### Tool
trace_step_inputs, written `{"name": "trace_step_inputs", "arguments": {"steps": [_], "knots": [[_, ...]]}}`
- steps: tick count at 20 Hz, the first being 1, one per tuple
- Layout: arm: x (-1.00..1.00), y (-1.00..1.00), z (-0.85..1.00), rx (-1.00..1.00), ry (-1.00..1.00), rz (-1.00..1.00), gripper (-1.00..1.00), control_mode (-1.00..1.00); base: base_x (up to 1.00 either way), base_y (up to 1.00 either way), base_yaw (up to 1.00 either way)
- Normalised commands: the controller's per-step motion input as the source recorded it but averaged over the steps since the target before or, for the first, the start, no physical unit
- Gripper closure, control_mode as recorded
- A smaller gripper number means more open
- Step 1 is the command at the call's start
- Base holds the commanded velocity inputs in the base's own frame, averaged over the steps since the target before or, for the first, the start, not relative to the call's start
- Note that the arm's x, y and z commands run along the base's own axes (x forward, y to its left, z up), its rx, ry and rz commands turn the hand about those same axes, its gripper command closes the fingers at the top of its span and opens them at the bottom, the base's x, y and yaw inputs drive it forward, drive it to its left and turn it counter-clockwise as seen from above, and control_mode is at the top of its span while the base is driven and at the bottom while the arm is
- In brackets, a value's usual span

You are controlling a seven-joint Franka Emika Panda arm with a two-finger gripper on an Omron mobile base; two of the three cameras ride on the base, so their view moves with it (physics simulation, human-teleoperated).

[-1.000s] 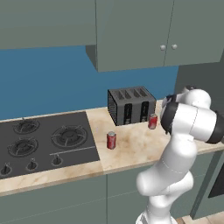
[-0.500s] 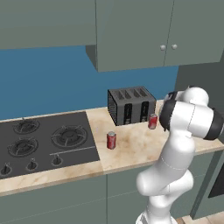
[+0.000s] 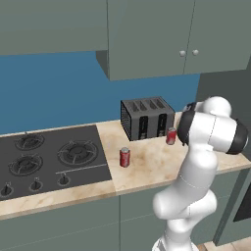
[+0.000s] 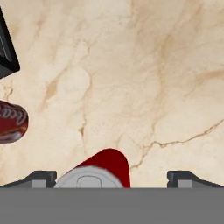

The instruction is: Four empty soda cans are scattered around the kitchen. Gather all the cans and cluster them next to the stove for recycling.

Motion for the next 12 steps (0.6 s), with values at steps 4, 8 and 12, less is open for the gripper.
{"name": "trace_step_inputs", "arguments": {"steps": [4,8,12], "knots": [[0.00,0.15,-0.22,0.00,0.03,0.00,-1.00,-1.00,0.00,0.00,0.00],[0.00,0.07,-0.22,0.02,0.00,0.00,-1.00,-1.00,0.00,0.00,0.00],[0.00,0.00,-0.13,0.00,0.00,0.00,1.00,-1.00,0.00,0.00,0.00]]}}
